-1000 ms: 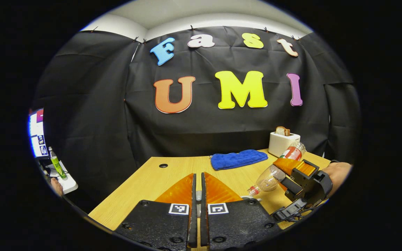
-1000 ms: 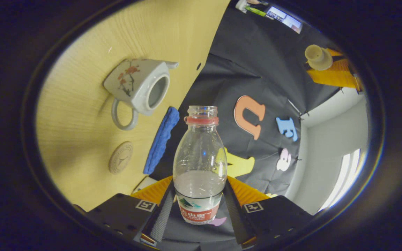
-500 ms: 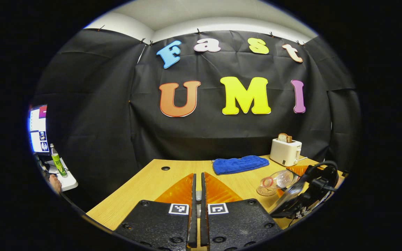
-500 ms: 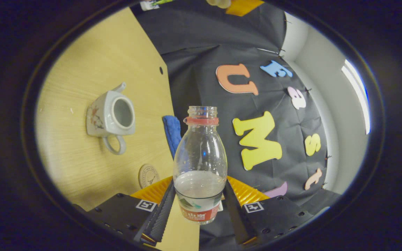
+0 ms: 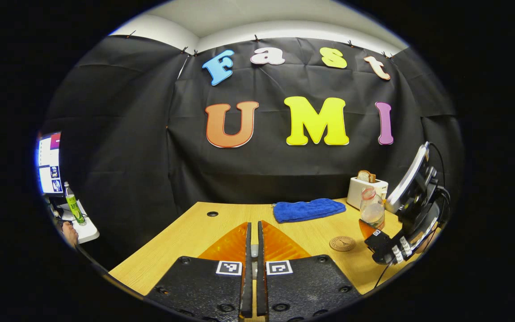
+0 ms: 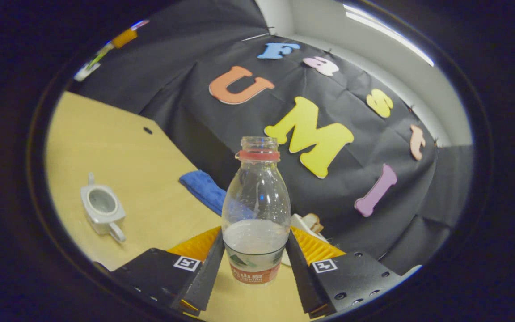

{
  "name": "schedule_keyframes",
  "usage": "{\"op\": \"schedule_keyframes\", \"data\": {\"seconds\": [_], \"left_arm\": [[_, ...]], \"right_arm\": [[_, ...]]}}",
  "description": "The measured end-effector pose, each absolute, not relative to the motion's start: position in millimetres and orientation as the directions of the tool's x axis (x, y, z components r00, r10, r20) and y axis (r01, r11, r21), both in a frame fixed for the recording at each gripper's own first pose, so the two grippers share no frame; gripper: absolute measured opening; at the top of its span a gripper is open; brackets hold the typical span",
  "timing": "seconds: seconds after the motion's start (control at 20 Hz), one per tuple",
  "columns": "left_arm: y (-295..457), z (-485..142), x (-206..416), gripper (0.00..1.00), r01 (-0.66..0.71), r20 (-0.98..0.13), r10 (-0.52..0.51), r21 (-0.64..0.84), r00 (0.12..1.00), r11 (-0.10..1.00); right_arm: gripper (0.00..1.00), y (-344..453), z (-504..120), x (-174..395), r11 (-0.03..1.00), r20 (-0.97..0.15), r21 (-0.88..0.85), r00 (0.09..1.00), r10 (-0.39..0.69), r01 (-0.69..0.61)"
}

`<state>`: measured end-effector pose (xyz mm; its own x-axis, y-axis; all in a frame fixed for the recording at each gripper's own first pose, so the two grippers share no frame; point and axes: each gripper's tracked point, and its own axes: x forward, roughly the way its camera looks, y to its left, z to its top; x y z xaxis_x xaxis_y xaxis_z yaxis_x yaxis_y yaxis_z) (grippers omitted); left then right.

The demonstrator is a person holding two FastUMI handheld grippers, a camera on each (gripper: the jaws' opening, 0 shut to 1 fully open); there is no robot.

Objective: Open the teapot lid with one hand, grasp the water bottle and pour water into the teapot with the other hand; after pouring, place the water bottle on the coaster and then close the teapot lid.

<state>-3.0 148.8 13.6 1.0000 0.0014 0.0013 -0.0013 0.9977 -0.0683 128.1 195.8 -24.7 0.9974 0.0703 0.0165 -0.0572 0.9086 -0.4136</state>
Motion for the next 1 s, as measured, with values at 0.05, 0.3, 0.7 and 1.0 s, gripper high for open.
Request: {"op": "schedule_keyframes", "data": {"seconds": [0.05,0.3,0.7,1.0], "left_arm": [[150,12,-3,0.06,-0.002,0.0,0.002,-0.068,1.0,0.998],[148,11,0,0.06,0.002,-0.003,-0.002,-0.068,1.0,0.998],[151,7,3,0.06,0.003,-0.017,-0.004,-0.065,1.0,0.998],[153,3,4,0.06,-0.003,-0.03,0.001,-0.069,1.0,0.998]], "right_arm": [[0.78,198,-25,134,0.932,0.009,-0.356,0.997,0.076,-0.068],[0.75,203,-29,157,0.985,-0.046,-0.124,0.993,0.113,-0.118],[0.77,225,-58,187,0.987,-0.108,0.001,0.982,0.158,-0.159],[0.77,221,-66,193,0.989,-0.117,0.024,0.982,0.147,-0.145]]}}
